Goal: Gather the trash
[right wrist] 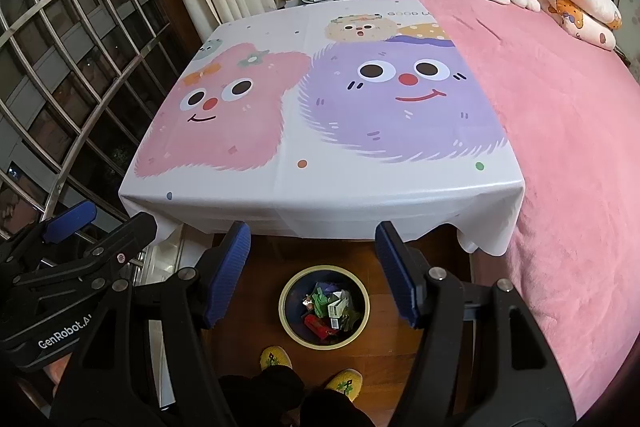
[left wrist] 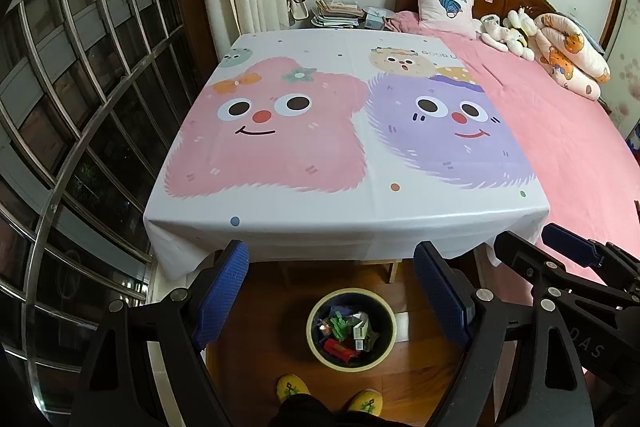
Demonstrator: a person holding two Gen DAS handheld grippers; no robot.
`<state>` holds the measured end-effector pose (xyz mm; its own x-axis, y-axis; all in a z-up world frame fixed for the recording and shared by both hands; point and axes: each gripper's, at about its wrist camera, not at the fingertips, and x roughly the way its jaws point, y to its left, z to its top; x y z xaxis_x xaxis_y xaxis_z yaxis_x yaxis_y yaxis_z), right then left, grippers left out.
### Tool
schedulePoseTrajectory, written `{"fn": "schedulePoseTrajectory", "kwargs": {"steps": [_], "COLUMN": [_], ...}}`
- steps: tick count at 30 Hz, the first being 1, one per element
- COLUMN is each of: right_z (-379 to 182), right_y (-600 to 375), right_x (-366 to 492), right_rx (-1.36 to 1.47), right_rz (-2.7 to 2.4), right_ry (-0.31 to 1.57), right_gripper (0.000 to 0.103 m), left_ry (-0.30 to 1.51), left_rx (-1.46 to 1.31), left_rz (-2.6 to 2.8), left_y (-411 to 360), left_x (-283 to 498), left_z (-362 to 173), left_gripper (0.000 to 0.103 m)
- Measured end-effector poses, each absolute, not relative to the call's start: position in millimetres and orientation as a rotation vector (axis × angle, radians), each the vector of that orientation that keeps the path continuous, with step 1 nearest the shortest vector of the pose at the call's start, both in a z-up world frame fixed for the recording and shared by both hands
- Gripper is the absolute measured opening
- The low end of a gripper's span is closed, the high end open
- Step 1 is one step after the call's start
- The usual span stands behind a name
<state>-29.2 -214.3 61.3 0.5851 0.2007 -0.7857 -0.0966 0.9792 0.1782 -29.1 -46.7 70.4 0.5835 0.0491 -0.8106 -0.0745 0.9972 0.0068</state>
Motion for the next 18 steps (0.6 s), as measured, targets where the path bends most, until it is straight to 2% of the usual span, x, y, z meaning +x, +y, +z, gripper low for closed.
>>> {"fn": "schedulePoseTrajectory", "kwargs": {"steps": [18], "right_z": [53.3], "right_y": [-213.2], "right_x": [-31.3], "right_rx": [0.127], "right_rz": [0.177], "right_ry": [0.941], "right_gripper": [0.062], "left_ry": [0.958], "left_rx": [-0.028], "left_rz": [0.082], "left_y": [-52.6], "left_x": [-33.0], "left_z": [61.7], "left_gripper": [0.086]}}
